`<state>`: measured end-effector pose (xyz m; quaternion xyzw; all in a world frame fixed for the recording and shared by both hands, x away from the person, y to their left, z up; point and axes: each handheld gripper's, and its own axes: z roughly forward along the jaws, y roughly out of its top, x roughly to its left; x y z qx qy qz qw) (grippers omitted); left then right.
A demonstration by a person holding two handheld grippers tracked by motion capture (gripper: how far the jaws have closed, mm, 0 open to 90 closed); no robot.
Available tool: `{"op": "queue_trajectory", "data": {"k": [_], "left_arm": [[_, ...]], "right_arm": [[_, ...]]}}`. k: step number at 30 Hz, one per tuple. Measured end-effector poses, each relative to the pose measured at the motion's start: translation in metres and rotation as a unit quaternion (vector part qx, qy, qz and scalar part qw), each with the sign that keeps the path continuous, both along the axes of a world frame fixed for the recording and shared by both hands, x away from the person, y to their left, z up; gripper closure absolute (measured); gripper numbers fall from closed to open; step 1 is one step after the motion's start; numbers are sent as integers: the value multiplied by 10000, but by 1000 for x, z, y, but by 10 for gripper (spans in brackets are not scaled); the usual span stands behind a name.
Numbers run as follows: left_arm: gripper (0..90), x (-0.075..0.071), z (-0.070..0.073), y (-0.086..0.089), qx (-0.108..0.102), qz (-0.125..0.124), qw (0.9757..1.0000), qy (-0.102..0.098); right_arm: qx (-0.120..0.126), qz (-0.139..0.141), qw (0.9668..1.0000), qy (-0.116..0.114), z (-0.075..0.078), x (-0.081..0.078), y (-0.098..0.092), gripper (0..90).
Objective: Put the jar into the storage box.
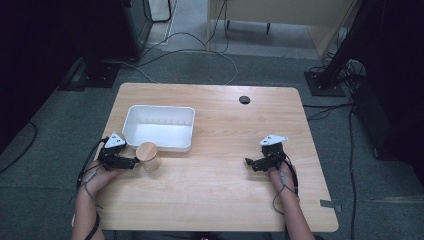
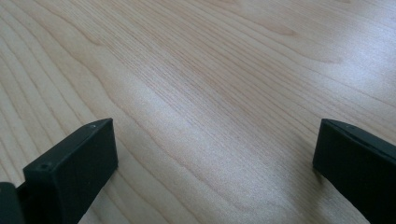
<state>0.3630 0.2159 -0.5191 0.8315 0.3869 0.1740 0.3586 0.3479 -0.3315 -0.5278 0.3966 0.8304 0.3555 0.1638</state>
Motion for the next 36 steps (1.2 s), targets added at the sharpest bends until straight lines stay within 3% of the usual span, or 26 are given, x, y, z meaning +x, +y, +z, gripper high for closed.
{"op": "queue_trajectory", "data": {"k": [25,26,29,30,33,36], "left_arm": [[113,0,0,-1,21,70,10000,17],[113,2,5,-5,185,161,9994,226],[113,2,5,-5,185,161,9994,226],[113,3,7,-7,271,230,9988,347],[114,2,9,-7,301,210,9985,402],[114,2,9,-6,241,204,9985,442]], "right_arm": [[1,-3,10000,3,0,0,0,0],[0,1,10000,0,0,0,0,0],[0,0,10000,0,0,0,0,0],[0,0,10000,0,0,0,0,0],[1,-4,10000,2,0,0,0,0],[1,-6,10000,5,0,0,0,0]]}}
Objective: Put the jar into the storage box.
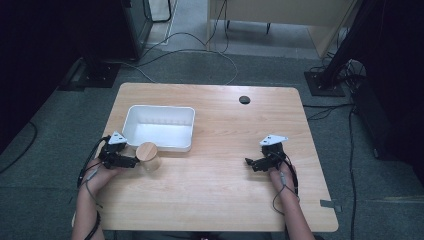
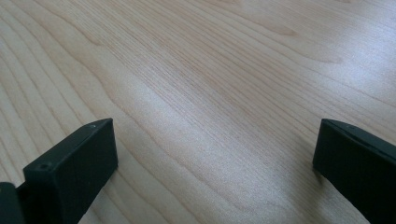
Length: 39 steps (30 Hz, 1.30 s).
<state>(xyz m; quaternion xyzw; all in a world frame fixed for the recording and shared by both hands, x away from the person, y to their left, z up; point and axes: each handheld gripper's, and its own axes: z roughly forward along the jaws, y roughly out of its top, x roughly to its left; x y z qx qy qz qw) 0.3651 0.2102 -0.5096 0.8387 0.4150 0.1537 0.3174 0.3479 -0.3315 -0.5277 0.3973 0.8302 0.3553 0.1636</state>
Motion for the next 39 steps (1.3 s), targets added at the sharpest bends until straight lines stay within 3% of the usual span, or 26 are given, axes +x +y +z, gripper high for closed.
{"op": "queue_trajectory", "data": {"k": [1,4,17,31,34,39], "left_arm": [[114,0,0,0,0,0,10000,0],[114,-2,6,5,-271,-44,9996,-41],[114,-11,27,14,-280,-111,9992,-259],[114,-19,53,11,-526,-20,9980,-348],[114,-23,63,8,-555,-89,9972,-499],[114,-25,67,6,-578,-167,9965,-576]], "right_arm": [[0,0,10000,0,0,0,0,0],[-1,6,10000,-5,0,0,0,0],[0,5,10000,-3,0,0,0,0],[-1,4,10000,-3,0,0,0,0],[1,-2,10000,0,0,0,0,0],[-1,5,10000,-6,0,0,0,0]]}}
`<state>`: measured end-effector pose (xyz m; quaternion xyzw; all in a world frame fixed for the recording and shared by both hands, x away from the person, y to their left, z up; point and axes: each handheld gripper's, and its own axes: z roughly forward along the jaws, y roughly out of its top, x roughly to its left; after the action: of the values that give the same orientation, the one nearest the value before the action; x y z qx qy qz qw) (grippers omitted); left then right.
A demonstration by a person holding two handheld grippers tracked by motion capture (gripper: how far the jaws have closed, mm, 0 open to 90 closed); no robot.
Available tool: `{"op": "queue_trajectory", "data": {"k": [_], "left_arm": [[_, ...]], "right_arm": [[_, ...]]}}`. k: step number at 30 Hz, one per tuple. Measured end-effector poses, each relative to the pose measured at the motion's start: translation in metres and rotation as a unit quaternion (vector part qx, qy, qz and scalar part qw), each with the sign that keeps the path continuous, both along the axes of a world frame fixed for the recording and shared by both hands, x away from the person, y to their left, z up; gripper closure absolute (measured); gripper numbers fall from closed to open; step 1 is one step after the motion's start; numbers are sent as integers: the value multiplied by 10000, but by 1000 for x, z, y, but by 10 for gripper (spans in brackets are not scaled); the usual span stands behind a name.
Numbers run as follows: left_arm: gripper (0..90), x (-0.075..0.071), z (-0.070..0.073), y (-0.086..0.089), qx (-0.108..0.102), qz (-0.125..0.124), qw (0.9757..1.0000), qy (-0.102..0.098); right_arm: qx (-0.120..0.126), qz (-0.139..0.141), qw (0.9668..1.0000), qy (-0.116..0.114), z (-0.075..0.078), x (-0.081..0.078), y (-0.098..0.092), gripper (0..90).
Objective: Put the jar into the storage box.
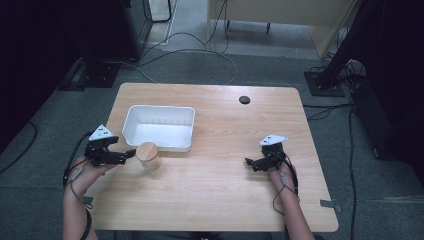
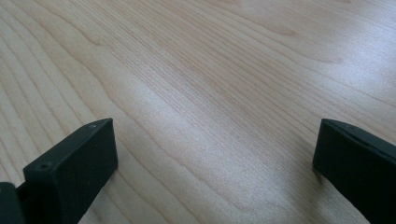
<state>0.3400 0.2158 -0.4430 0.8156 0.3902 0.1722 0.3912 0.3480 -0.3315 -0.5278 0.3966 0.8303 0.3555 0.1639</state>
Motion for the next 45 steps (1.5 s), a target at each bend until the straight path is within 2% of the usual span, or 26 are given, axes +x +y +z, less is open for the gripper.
{"op": "queue_trajectory", "data": {"k": [1,2,4,5,8,12,13,15,16,25,30,33,34,37,38,43,45], "left_arm": [[114,0,0,0,0,0,10000,0],[114,-1,2,-4,-95,-102,9999,12],[114,-1,2,-4,-95,-102,9999,12],[114,0,2,-12,-76,-209,9997,48],[114,0,2,-12,-76,-209,9997,48],[114,0,1,-19,-137,-301,9994,34],[114,1,1,-25,-208,-365,9991,54],[114,1,1,-25,-208,-365,9991,54],[114,1,1,-34,-187,-463,9987,85],[114,-1,2,-41,-146,-556,9983,82],[114,-1,3,-47,-201,-624,9978,124],[114,-3,4,-50,-190,-685,9974,77],[114,-3,1,-53,-122,-742,9971,65],[114,-3,1,-53,-122,-742,9971,65],[114,0,-7,-54,-24,-802,9967,108],[113,0,-8,-54,-14,-814,9966,102],[114,1,-13,-55,10,-884,9960,133]], "right_arm": [[0,1,10000,2,0,0,0,0],[0,1,10000,2,0,0,0,0],[0,1,10000,2,0,0,0,0],[1,0,10000,1,0,0,0,0],[1,-1,10000,2,0,0,0,0],[0,0,10000,1,0,0,0,0],[2,-1,10000,3,0,0,0,0],[1,1,10000,1,0,0,0,0],[2,-3,10000,2,0,0,0,0],[1,-6,10000,7,0,0,0,0],[0,0,10000,1,0,0,0,0],[1,-2,10000,3,0,0,0,0],[2,-3,10000,3,0,0,0,0],[0,0,10000,0,0,0,0,0],[0,0,10000,1,0,0,0,0],[0,1,10000,1,0,0,0,0],[1,-2,10000,4,0,0,0,0]]}}
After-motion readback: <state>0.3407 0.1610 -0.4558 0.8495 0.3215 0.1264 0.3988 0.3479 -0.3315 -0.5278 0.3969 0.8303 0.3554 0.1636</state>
